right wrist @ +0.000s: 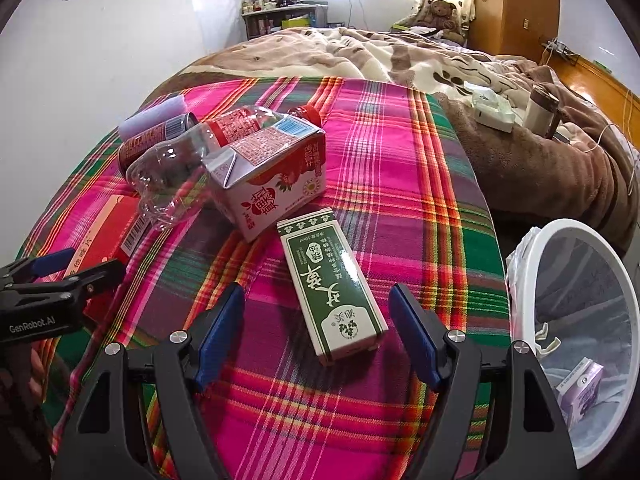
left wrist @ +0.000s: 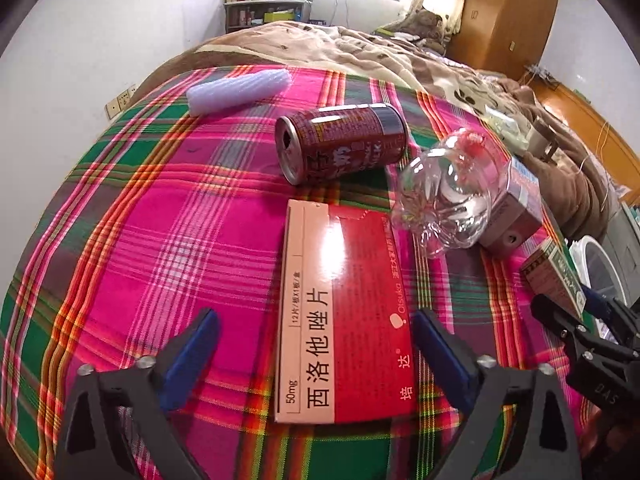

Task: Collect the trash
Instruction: 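Grasp the red medicine box with the left tool while the right tool grasps the green box, then carry the red and green boxes over the wastebasket and open both tools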

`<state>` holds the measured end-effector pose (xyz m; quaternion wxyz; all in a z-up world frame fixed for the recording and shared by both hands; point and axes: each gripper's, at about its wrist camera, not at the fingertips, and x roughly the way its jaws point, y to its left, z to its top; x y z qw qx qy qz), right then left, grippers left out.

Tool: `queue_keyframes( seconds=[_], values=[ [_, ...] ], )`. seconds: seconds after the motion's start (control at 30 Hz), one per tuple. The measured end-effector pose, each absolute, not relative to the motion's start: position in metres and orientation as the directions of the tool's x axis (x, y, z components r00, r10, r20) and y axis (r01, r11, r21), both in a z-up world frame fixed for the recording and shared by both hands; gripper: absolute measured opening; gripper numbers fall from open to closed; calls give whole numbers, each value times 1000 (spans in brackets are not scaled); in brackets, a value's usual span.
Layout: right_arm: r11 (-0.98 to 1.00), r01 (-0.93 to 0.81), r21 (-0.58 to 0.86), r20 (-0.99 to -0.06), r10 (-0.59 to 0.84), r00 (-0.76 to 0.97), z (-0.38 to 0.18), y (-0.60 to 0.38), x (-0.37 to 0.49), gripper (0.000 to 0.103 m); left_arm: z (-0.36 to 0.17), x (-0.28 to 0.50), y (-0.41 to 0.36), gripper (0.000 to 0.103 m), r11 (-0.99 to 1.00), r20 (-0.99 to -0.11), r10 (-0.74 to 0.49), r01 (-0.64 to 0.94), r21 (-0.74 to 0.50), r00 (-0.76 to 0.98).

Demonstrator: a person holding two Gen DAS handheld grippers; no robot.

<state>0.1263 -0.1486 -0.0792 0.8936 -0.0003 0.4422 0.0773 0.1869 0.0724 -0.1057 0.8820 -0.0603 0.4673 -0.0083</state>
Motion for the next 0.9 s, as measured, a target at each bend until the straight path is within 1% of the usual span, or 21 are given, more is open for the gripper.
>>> queue_keyframes(
  seconds=[0.07,0.13,0.17,0.2,0.23,0.27,0.3,0.33,0.43,0.63,0.9],
  values=[
    [987,-138,77,-789,145,597,-80,-147,127,76,-105,185,73,89,993,-819,-76,-35,-116,568],
    [987,-141,71,-790,142,596,-81,-145,127,75,-104,183,73,82,992,-814,-89,-24,-125,574],
    [988,-141,67,-791,139,596,-81,-144,127,66,-104,182,73,79,991,-812,-98,-20,-133,576],
    [987,-143,67,-791,140,596,-81,-144,127,60,-103,181,72,75,990,-810,-106,-15,-140,576],
    [988,-141,68,-791,139,595,-82,-144,127,51,-103,181,72,73,989,-810,-112,-11,-144,576],
    [988,-136,69,-792,137,594,-82,-145,127,49,-102,180,72,71,989,-808,-113,-10,-146,578],
    [989,-133,70,-793,136,594,-82,-146,127,49,-102,180,71,66,989,-807,-115,-7,-146,579],
    [988,-132,73,-792,139,594,-82,-146,127,46,-101,179,70,63,989,-806,-118,-2,-146,580],
    [987,-135,87,-788,151,597,-80,-147,124,36,-101,175,68,63,988,-803,-131,12,-152,581],
    [987,-134,93,-782,155,603,-79,-146,118,35,-97,165,65,63,986,-790,-148,29,-163,594],
    [985,-120,126,-741,174,648,-64,-154,99,34,-81,145,56,63,983,-765,-173,64,-170,620]
  ],
)
